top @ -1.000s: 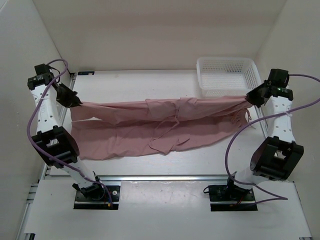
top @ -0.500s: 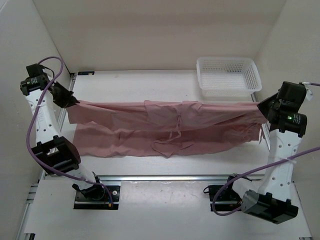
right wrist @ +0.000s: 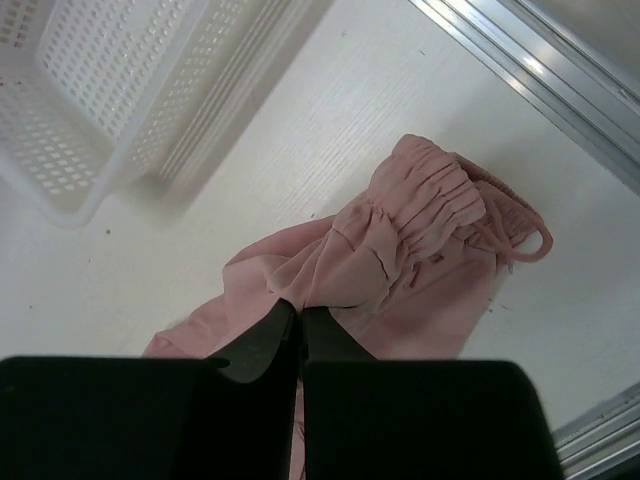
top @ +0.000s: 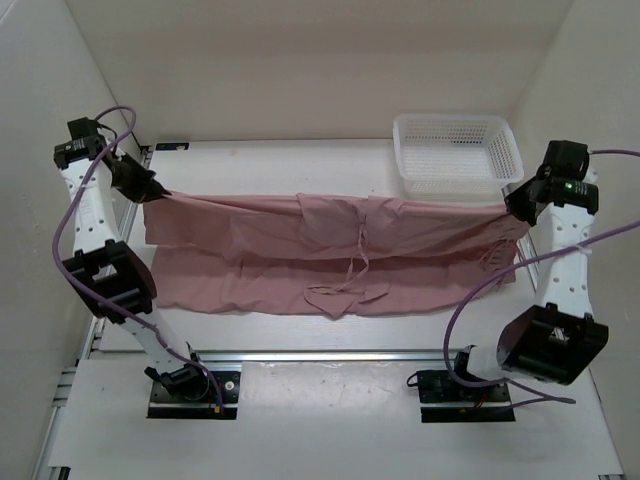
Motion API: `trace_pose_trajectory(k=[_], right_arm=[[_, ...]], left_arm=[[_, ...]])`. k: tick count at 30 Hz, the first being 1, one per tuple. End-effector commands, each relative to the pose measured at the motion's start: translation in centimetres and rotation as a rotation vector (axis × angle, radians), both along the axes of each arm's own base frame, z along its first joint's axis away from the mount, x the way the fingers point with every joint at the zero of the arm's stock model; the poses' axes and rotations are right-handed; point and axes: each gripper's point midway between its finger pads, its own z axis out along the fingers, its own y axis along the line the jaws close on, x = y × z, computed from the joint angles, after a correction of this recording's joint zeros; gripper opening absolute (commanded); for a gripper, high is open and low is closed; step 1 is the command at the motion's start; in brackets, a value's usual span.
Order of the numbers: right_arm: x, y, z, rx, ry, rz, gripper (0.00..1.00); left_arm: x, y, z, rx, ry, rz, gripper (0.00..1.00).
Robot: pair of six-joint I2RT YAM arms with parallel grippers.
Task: Fold and stack the trousers
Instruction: Fold the trousers
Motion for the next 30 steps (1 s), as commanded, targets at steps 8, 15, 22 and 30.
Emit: trace_pose_trajectory(k=[8, 15, 22, 30], right_arm=[[5.7, -4.1, 3.8, -0.118, -0.135, -0.056, 0.0], [2.5, -3.4, -3.2, -0.067, 0.017, -0.066, 0.0], [-5.9, -3.4, -9.2, 0.027, 0.122, -0.183, 0.68], [-4.6, -1.7, -5.3, 0.055, 0.01, -0.116, 0.93]], left_arm=[[7.1, 4.3, 2.8, 0.118, -0.145, 0.047, 0.1], [3.0, 3.7, -3.5, 0.113, 0.018, 0.082, 0.1], [-7.8, 4.8, -7.9, 0.125, 0.167, 0.218, 0.6], [-10.1, 3.0, -5.0, 0.163, 0.029, 0.203, 0.92]])
